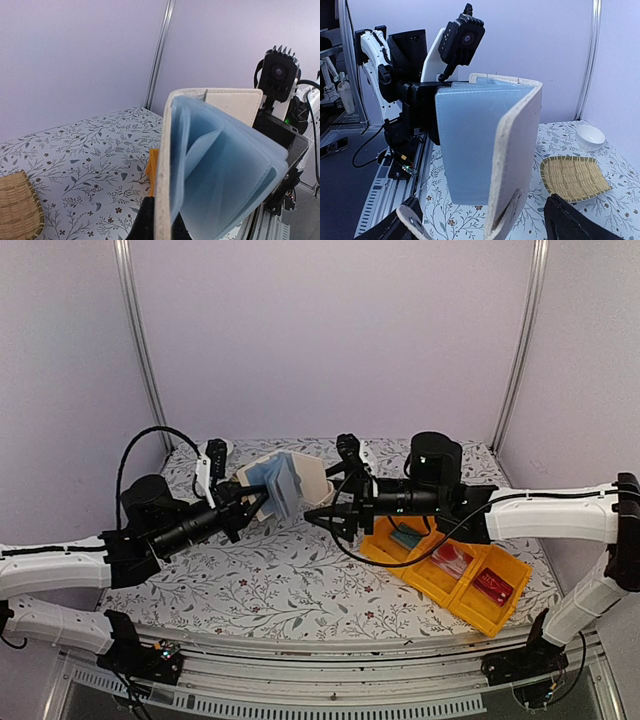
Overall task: Take the credit cards out of the card holder
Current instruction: Pass from the left arm to the right
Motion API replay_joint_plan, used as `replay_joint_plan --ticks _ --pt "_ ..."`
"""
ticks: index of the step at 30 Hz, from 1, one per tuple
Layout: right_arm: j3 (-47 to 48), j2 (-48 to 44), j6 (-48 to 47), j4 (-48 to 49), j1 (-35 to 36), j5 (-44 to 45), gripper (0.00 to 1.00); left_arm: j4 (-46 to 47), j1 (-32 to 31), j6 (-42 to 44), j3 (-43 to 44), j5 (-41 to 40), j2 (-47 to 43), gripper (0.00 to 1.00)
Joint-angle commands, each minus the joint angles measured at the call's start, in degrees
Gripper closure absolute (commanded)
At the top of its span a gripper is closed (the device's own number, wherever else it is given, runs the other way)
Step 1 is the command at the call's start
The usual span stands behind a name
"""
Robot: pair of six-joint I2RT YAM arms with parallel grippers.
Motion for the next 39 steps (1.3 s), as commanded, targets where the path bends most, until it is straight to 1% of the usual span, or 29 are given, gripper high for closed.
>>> replay_joint_plan --ticks 1,7,10,16,21,23,26,30,33,39 --pt "1.54 1.08 -0.36 2.07 2.4 4.12 0.13 1.5 -0.17 -0.52 1.05 -0.8 0.02 1.0" --pt "2.97 3.22 0.49 4.23 4.57 13.0 0.13 1.54 -0.2 -0.32 0.98 -0.7 0.15 1.0" --pt "4.99 5.13 1.13 3.34 4.77 15.11 0.13 1.61 -0.21 -0.32 0.75 -1.04 0.07 1.0" --pt "7.49 7.36 1.21 2.67 5.17 15.22 0.1 1.57 -0.21 0.01 0.63 -1.13 0.18 1.0" --pt "8.45 8.24 0.36 1.22 5.99 16.98 0.11 1.54 -0.16 0.29 0.49 -1.27 0.05 1.0" --pt "8.4 8.18 0.64 0.92 6.01 17.58 0.15 1.51 -0.21 0.3 0.29 -1.3 -0.02 1.0" --pt "8.62 7.62 0.58 -0.26 6.02 19.52 0.25 1.42 -0.17 0.31 -0.07 -1.41 -0.32 1.0" --pt "7.83 6.25 -0.81 -1.29 6.0 20.58 0.31 1.53 -0.18 0.36 -0.43 -1.41 -0.48 1.0" --pt "7.55 5.71 -1.68 -2.05 5.98 20.33 0.41 1.62 -0.15 0.45 -0.53 -1.29 -0.6 1.0" --pt "7.93 4.98 -3.43 -4.12 5.94 18.59 0.44 1.9 -0.12 0.81 -0.84 -0.93 -0.94 1.0"
